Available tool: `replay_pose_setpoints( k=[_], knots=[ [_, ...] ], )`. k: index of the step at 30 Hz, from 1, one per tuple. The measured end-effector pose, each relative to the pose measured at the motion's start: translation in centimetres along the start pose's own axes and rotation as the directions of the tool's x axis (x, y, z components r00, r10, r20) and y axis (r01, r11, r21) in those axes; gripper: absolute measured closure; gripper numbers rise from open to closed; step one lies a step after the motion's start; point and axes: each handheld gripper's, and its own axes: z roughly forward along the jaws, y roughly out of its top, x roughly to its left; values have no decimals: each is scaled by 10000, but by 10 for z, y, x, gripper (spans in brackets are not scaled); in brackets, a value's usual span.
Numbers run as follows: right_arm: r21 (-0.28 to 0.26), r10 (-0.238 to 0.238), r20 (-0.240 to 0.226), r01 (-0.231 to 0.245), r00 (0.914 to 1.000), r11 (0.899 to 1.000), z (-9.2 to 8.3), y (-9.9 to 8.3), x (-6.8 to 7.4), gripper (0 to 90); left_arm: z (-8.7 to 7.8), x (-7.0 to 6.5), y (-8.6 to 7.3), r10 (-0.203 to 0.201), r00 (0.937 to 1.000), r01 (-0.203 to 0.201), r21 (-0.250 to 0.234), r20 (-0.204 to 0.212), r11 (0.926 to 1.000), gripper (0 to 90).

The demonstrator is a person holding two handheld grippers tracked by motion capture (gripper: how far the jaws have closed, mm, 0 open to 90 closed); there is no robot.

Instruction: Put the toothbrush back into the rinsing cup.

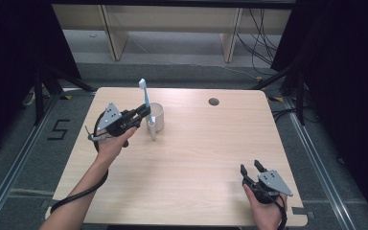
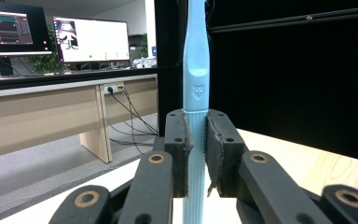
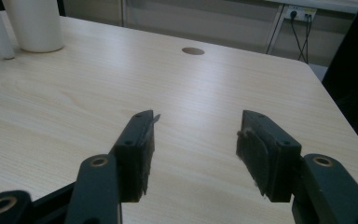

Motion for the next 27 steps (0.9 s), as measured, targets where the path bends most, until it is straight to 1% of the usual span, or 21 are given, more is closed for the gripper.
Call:
replay_pose_setpoints(
  k=[1,2,5,6,7,8,9,10,12,13,14,15,16,17,20,22,23,24,25,27],
  knots=[
    [85,245,-4,-245,9997,9997,-1,0,1,463,0,0,0,-9,10000,9,15,-1,10000,788],
    [64,155,-30,-154,9999,9999,-1,0,1,462,1,0,-1,-11,10000,11,22,-9,10000,788],
    [-65,183,-120,-184,9998,9998,0,0,0,462,1,0,-1,31,10000,-31,27,-37,10000,788],
    [-43,176,-115,-177,9998,9998,0,0,0,462,2,0,-2,33,10000,-33,42,-34,10000,788],
    [132,268,-27,-268,9996,9996,-1,1,1,462,2,0,-2,48,10000,-47,56,-50,10000,788],
    [50,32,-11,-32,10000,10000,0,0,0,462,2,1,-3,102,9999,-102,101,-63,9999,788],
    [31,-6,-3,6,10000,10000,0,0,0,462,2,1,-3,57,10000,-56,69,-63,10000,788],
    [-172,-245,2,245,9997,9996,2,0,-1,462,3,1,-3,59,10000,-59,73,-67,10000,788],
    [-85,-187,-37,186,9998,9998,1,0,-1,462,3,1,-4,59,9999,-58,77,-91,10000,788],
    [-10,-35,-107,35,9999,10000,1,0,0,462,3,0,-5,54,9999,-53,86,-95,9999,788],
    [-77,-263,-9,263,9997,9996,1,1,-1,462,4,0,-5,79,9999,-78,113,-97,9999,788],
    [-93,-298,13,298,9996,9995,1,1,-1,461,4,1,-6,72,9999,-70,111,-103,9999,788],
    [-7,-137,-60,137,9999,9999,1,1,0,461,4,1,-6,71,9999,-70,128,-122,9999,788],
    [-70,-246,5,246,9997,9997,1,1,-1,461,4,1,-7,51,9999,-49,133,-133,9999,788],
    [-76,-288,-3,288,9996,9996,0,1,-2,461,4,2,-8,76,9998,-73,180,-160,9998,788],
    [-126,-192,-14,192,9998,9997,1,1,-1,460,5,2,-8,55,9998,-52,175,-171,9998,787],
    [-125,-251,0,251,9997,9996,1,1,-2,461,5,2,-9,67,9998,-63,194,-174,9998,788],
    [5,124,-136,-124,9998,9999,0,1,1,460,5,3,-9,67,9998,-64,199,-179,9998,787],
    [15,7,-141,-6,9999,10000,0,1,0,460,6,3,-10,66,9998,-62,200,-181,9998,788],
    [-131,-355,20,355,9994,9993,1,1,-2,460,6,3,-11,72,9998,-67,231,-207,9997,788]
  ],
)
